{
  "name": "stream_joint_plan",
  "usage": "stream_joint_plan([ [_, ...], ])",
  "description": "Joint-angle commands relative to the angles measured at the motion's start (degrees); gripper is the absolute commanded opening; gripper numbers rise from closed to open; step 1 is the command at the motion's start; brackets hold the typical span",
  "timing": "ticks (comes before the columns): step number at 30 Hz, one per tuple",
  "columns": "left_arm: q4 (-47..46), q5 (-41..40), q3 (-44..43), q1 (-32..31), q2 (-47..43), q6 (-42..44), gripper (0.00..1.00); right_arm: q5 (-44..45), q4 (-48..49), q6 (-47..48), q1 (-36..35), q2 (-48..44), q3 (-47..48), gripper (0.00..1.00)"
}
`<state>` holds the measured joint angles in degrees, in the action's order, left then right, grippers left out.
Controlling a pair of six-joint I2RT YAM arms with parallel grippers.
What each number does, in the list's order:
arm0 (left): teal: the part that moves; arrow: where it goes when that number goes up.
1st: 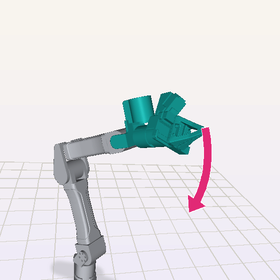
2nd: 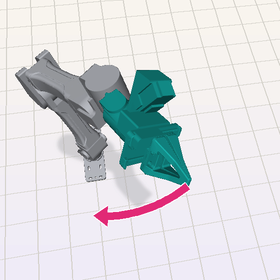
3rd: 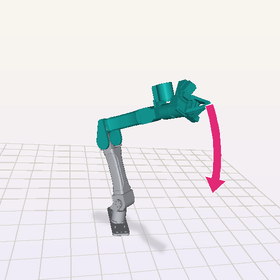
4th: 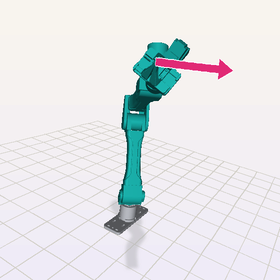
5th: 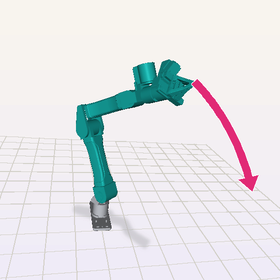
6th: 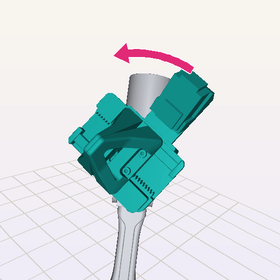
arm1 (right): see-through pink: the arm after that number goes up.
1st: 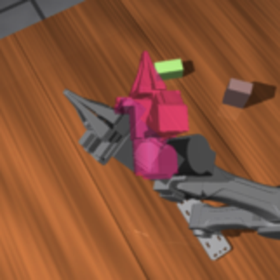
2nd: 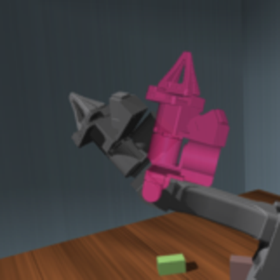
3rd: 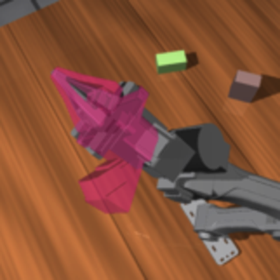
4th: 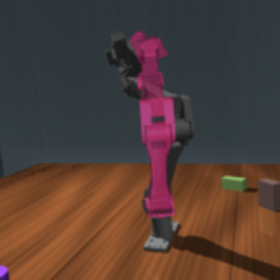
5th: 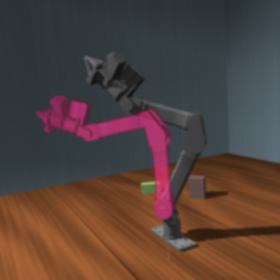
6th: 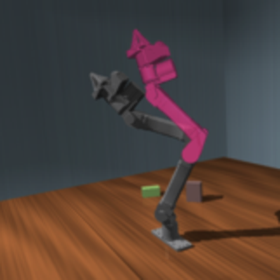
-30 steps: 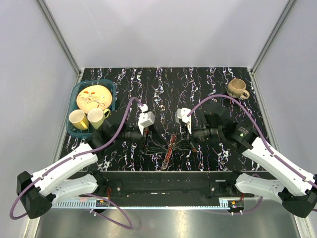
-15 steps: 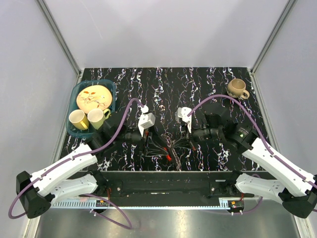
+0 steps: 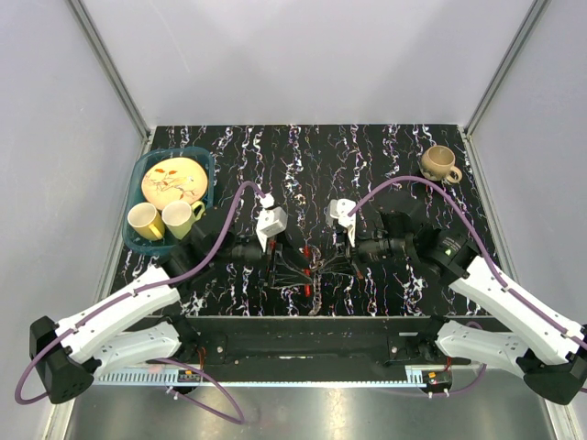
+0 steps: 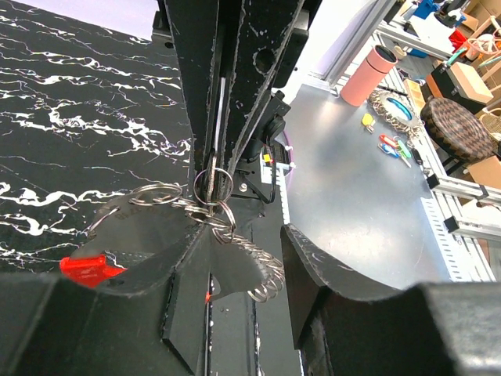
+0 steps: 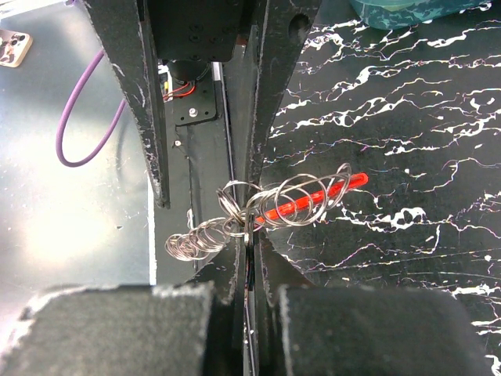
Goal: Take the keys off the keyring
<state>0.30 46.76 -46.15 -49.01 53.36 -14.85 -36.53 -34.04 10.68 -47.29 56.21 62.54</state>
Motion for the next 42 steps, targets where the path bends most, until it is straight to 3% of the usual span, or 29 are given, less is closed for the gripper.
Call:
stream_joint_plan([
  [1, -2.8, -1.7, -0.8, -0.3, -0.3, 0.9, 0.44, 0.0, 3.6, -0.6, -0.1, -1.1, 0.5, 0.00],
  [14, -8.6, -2.4, 1.9, -0.3, -2.5, -1.9, 0.43, -1.4, 7.6, -3.7, 0.0, -2.4, -1.3, 0.00],
  [20, -16.1, 0.5, 1.3, -0.4, -3.1, -6.9, 0.39, -4.8, 18.4, -10.3, -0.1, -3.8, -4.8, 0.00],
  [25, -15.2, -0.2, 1.3, -0.6, -4.2, -7.3, 0.36, -2.1, 22.8, -12.1, -0.1, -6.6, -7.3, 0.00],
  [28, -13.7, -0.6, 1.5, -0.6, -5.5, -7.5, 0.42, -1.8, 25.0, -12.3, -0.1, -7.5, -7.5, 0.00],
  [33, -17.3, -0.4, 2.9, -0.6, -8.8, -10.0, 0.43, -2.2, 28.9, -13.7, -0.1, -7.6, -7.1, 0.00],
  [42, -13.8, -3.7, 2.6, -0.6, -11.6, -8.2, 0.40, -4.2, 37.8, -19.9, -0.1, -8.0, -8.7, 0.00],
])
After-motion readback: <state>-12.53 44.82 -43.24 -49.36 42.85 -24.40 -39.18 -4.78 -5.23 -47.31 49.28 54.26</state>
